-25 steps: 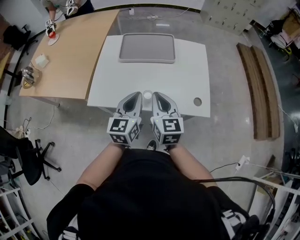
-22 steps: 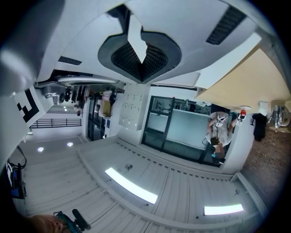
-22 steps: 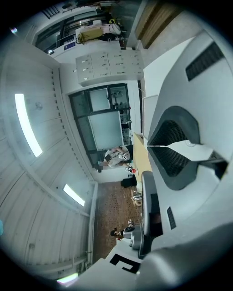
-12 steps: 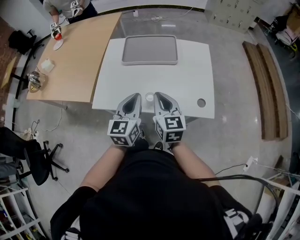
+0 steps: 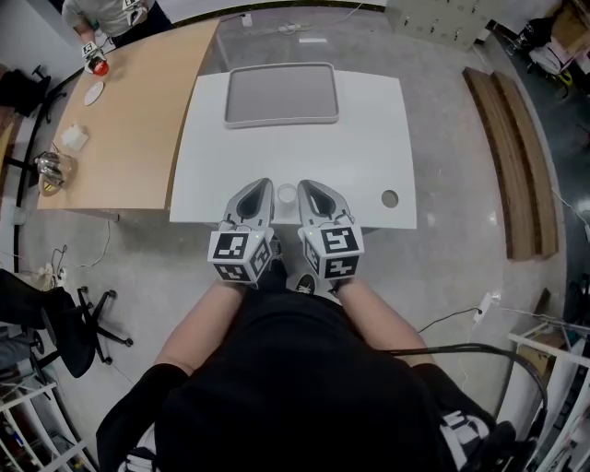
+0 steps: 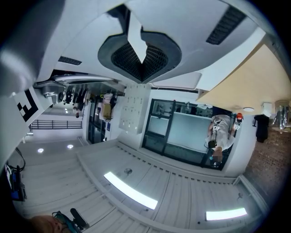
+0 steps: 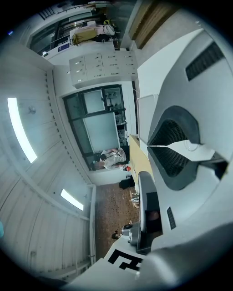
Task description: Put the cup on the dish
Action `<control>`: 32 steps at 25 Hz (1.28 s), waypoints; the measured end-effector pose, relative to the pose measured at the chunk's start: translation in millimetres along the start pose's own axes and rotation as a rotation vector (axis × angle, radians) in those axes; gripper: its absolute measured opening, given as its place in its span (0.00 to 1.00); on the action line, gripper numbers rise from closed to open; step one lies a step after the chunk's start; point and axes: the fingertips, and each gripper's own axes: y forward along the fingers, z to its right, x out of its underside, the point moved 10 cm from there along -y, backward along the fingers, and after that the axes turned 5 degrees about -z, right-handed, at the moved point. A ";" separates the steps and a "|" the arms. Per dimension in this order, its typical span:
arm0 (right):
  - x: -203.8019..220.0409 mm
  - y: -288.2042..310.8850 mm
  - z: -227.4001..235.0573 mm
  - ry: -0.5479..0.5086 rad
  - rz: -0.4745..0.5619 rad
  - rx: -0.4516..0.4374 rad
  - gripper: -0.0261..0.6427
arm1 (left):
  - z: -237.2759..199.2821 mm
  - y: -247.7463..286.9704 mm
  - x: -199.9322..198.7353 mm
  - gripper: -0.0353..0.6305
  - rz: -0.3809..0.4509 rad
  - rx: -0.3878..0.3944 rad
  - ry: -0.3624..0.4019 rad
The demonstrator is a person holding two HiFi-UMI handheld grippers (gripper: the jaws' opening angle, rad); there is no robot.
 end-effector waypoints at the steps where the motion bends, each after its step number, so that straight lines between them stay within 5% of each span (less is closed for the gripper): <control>1: 1.1 2.0 -0.2 0.001 -0.005 0.000 0.06 | -1.9 2.1 1.0 0.06 -0.004 0.004 -0.003; 22: 50.2 74.7 -10.0 -0.020 -0.204 -0.042 0.07 | -65.0 50.1 43.6 0.06 -0.162 0.041 -0.023; 26: 61.4 90.7 -7.1 -0.017 -0.245 -0.052 0.28 | -75.8 64.0 50.0 0.06 -0.182 0.046 -0.028; 32: 80.9 114.5 -4.7 -0.029 -0.328 -0.061 0.40 | -93.3 80.5 59.6 0.06 -0.211 0.051 -0.044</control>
